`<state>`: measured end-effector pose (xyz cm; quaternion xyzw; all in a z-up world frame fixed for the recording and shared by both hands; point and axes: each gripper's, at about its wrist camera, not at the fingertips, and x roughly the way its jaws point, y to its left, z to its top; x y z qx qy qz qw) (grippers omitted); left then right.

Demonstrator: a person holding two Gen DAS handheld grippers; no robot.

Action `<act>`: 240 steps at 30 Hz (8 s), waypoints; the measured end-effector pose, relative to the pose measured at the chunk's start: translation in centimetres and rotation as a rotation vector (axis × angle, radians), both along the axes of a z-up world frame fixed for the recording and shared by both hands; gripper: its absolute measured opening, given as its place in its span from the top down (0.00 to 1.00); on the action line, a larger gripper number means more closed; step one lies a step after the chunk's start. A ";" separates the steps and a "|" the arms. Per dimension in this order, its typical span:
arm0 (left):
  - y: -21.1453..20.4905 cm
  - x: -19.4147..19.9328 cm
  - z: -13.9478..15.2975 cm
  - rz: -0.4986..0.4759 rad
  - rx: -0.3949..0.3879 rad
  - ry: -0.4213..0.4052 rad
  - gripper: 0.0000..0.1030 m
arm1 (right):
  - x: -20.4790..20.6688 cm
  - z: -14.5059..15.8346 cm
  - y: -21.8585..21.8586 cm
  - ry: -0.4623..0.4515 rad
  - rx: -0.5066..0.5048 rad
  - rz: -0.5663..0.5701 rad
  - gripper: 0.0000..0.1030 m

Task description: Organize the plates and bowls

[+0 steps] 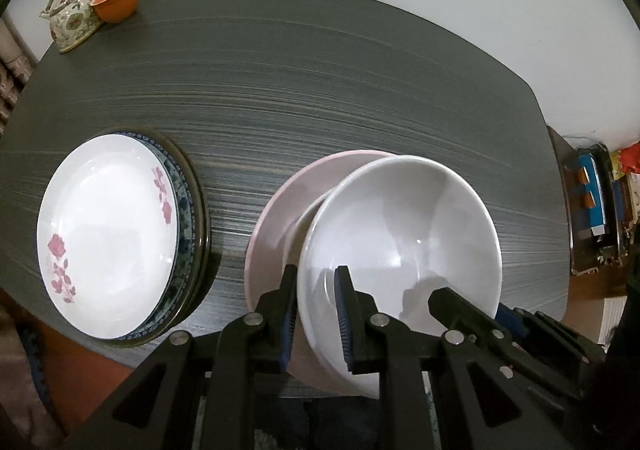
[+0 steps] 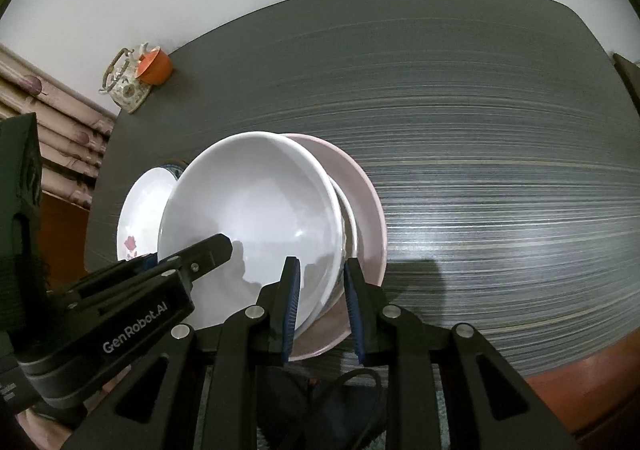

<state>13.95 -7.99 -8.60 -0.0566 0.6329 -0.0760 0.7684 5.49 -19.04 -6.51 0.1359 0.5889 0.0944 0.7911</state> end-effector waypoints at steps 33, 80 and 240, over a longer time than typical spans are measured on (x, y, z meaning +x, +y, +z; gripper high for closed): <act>7.9 -2.0 2.4 0.124 -0.108 -0.021 0.78 | -1.7 1.8 -5.4 -0.038 0.079 -0.098 0.69; 7.3 -0.8 -2.6 0.145 -0.087 0.098 0.68 | 0.5 -4.4 -2.6 0.125 -0.064 -0.118 0.59; 22.5 -5.5 1.1 0.456 -0.030 -0.113 0.75 | 4.5 0.2 16.1 -0.005 -0.050 0.197 0.53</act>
